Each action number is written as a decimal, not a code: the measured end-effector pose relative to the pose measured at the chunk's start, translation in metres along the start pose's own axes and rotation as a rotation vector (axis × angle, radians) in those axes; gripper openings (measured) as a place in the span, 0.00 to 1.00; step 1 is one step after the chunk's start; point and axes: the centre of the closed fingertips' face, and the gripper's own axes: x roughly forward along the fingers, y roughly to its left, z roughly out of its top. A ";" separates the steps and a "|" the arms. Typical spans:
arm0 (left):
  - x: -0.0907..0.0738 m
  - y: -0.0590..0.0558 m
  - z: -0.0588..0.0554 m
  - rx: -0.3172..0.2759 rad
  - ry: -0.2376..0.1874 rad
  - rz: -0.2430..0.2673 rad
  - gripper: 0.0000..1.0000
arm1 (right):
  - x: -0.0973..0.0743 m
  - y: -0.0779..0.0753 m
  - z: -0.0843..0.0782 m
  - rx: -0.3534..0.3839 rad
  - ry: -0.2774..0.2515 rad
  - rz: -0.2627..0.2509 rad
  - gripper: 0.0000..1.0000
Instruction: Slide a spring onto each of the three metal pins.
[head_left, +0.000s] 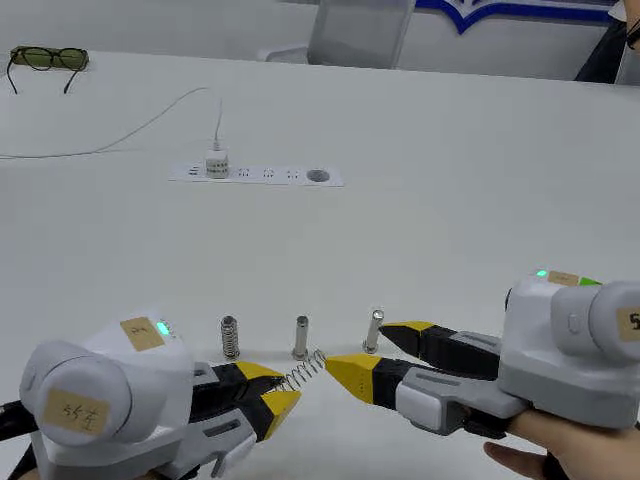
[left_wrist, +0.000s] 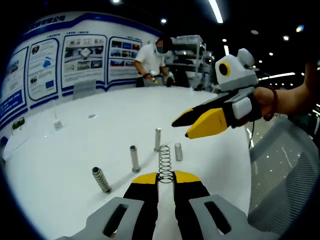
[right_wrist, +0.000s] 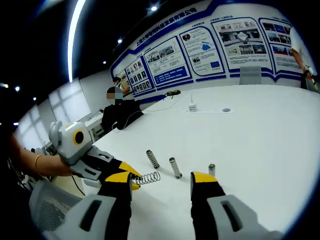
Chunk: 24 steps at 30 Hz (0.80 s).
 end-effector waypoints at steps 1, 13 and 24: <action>-0.001 -0.001 0.002 -0.016 -0.015 -0.006 0.10 | 0.001 0.002 0.001 0.012 -0.003 0.010 0.48; -0.004 -0.009 0.013 -0.069 -0.096 -0.042 0.10 | 0.009 0.016 0.004 0.097 -0.017 0.069 0.37; -0.007 -0.016 0.027 -0.123 -0.172 -0.079 0.10 | 0.014 0.025 0.005 0.209 -0.019 0.108 0.27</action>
